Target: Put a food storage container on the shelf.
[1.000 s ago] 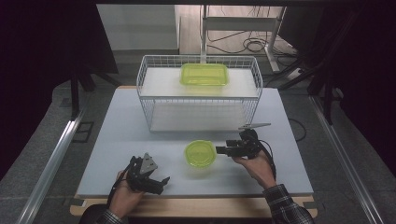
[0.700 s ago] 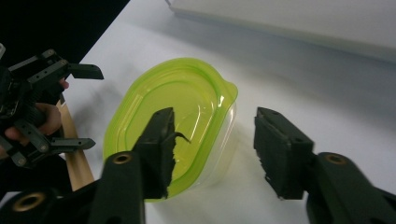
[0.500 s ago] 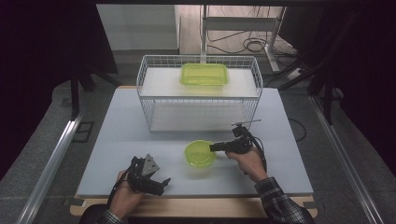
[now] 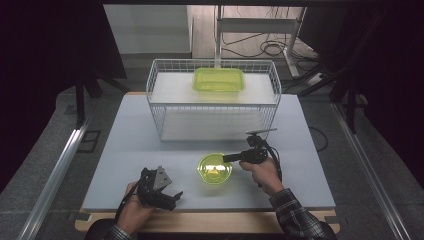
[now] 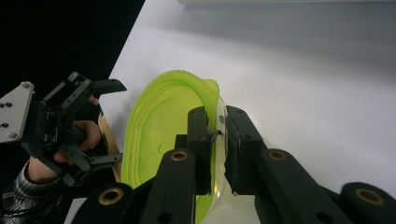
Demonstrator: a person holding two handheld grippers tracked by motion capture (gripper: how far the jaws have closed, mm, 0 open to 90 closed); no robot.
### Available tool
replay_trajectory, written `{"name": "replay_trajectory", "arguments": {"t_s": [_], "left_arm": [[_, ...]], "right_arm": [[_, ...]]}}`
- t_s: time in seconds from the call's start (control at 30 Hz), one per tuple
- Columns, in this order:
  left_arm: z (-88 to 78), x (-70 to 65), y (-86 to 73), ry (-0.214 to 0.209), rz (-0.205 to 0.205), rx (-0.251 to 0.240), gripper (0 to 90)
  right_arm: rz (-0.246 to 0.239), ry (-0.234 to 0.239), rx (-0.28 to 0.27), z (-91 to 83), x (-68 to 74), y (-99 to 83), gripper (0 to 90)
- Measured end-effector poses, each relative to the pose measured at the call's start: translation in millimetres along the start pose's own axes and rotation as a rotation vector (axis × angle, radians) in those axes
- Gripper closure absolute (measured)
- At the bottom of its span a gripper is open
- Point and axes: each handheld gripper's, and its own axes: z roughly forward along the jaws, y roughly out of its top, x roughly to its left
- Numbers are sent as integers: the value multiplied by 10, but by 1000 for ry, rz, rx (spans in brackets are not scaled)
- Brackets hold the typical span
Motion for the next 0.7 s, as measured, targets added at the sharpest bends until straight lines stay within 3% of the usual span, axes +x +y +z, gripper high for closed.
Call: {"name": "replay_trajectory", "arguments": {"t_s": [0.6, 0.7], "left_arm": [[-33, 41, -3, 24, -30, -18, 14], [-50, 76, -12, 25, -62, -29, 11]], "right_arm": [[-8, 31, -109, -328, 161, 87, 814], [-5, 40, -135, -407, 196, 119, 815]]}}
